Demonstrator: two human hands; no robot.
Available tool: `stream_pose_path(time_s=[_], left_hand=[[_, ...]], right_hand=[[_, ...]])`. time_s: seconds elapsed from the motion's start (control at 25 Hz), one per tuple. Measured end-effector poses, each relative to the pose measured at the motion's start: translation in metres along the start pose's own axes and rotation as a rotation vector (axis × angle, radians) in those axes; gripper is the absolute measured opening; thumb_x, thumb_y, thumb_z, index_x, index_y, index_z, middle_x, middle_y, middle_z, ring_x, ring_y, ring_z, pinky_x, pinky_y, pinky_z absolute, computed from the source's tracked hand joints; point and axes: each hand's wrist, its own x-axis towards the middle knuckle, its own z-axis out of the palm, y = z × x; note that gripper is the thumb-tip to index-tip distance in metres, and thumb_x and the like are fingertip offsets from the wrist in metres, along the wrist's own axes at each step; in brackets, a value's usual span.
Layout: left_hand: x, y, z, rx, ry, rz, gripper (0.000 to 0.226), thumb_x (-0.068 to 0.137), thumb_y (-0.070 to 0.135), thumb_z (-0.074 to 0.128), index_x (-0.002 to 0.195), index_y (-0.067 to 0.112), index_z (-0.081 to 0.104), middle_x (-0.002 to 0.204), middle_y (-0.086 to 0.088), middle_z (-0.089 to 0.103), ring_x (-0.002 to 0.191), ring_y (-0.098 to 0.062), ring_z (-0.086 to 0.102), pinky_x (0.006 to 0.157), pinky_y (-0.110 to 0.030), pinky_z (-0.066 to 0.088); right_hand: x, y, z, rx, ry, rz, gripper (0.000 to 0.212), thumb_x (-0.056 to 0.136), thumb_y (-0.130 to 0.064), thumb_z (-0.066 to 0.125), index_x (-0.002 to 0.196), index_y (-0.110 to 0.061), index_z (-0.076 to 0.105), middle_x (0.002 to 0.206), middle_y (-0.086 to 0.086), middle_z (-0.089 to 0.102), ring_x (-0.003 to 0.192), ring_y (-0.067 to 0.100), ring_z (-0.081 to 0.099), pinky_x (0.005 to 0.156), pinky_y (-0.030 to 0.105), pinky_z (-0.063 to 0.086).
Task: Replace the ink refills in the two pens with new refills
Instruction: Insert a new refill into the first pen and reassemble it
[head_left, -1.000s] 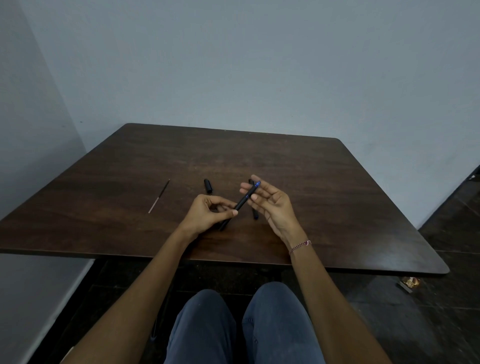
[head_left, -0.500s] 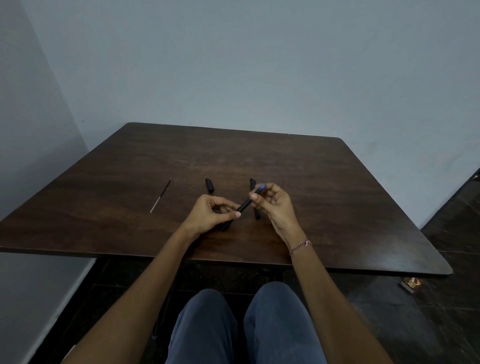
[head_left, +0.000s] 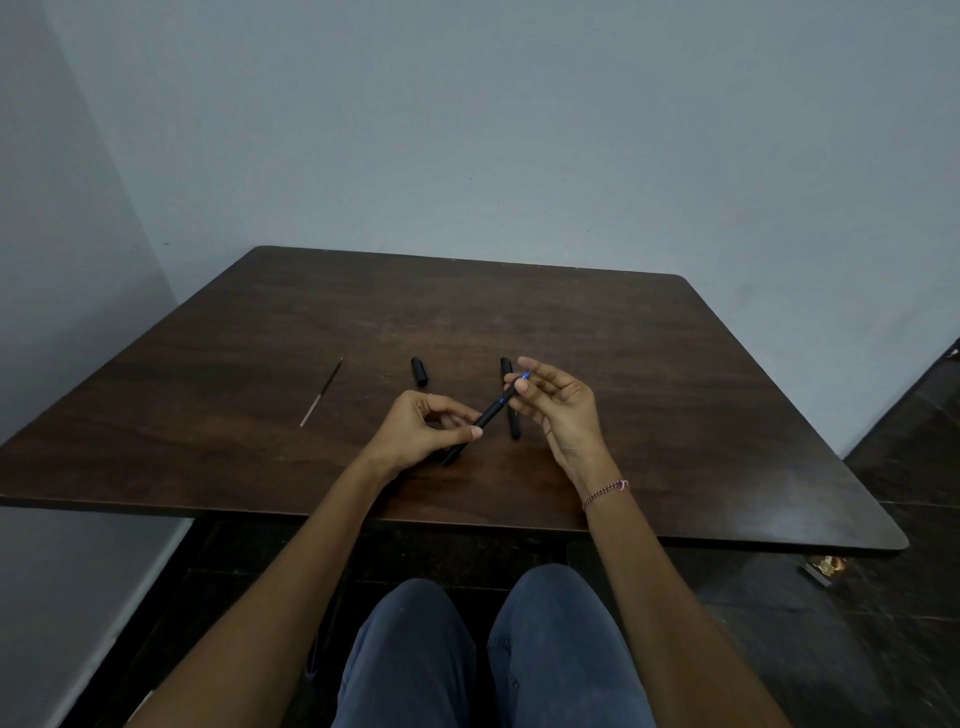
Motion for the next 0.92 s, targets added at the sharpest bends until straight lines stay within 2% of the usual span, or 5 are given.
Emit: stream_pose_path(time_s=[0.16, 0.28, 0.44, 0.8, 0.92], left_hand=[[0.0001, 0.0021, -0.0004, 0.010, -0.024, -0.019, 0.017, 0.071, 0.008, 0.079, 0.086, 0.014, 0.074, 0.065, 0.005, 0.069, 0.062, -0.004, 0.061, 0.064, -0.014, 0.050], [0.0002, 0.0022, 0.0000, -0.024, 0.002, -0.025, 0.016, 0.071, 0.007, 0.078, 0.084, 0.015, 0.074, 0.062, 0.006, 0.069, 0.060, -0.003, 0.061, 0.061, -0.013, 0.050], [-0.0004, 0.0024, 0.0000, -0.033, 0.011, -0.013, 0.015, 0.072, 0.007, 0.078, 0.083, 0.016, 0.074, 0.062, 0.006, 0.069, 0.060, -0.005, 0.061, 0.061, -0.015, 0.051], [-0.0003, 0.0011, -0.0019, -0.012, -0.030, -0.020, 0.017, 0.069, 0.007, 0.080, 0.085, 0.013, 0.074, 0.068, -0.002, 0.069, 0.061, -0.006, 0.062, 0.062, -0.014, 0.049], [-0.0001, 0.0022, -0.0027, 0.011, -0.060, -0.023, 0.017, 0.070, 0.008, 0.079, 0.085, 0.014, 0.075, 0.068, -0.001, 0.069, 0.064, -0.008, 0.063, 0.065, -0.015, 0.050]], right_hand=[[0.0015, 0.0040, 0.0019, -0.093, 0.054, -0.021, 0.010, 0.082, -0.007, 0.068, 0.086, -0.015, 0.066, 0.081, -0.001, 0.068, 0.075, 0.011, 0.064, 0.067, 0.022, 0.053], [0.0022, 0.0022, -0.0003, 0.104, -0.048, 0.019, 0.024, 0.083, -0.018, 0.061, 0.107, -0.016, 0.066, 0.101, 0.002, 0.071, 0.098, 0.013, 0.066, 0.080, 0.023, 0.054], [0.0009, -0.0015, -0.0033, 0.242, -0.202, 0.067, 0.037, 0.090, 0.003, 0.048, 0.124, -0.011, 0.056, 0.118, 0.006, 0.068, 0.115, 0.019, 0.062, 0.090, 0.028, 0.053], [0.0005, -0.0031, -0.0010, 0.040, -0.045, 0.067, 0.028, 0.082, 0.008, 0.060, 0.097, -0.015, 0.064, 0.074, -0.002, 0.072, 0.075, 0.006, 0.070, 0.064, 0.018, 0.055], [0.0004, -0.0027, 0.0031, -0.063, -0.019, 0.043, 0.021, 0.081, 0.007, 0.064, 0.087, -0.013, 0.065, 0.075, 0.000, 0.061, 0.063, 0.002, 0.063, 0.056, 0.014, 0.051]])
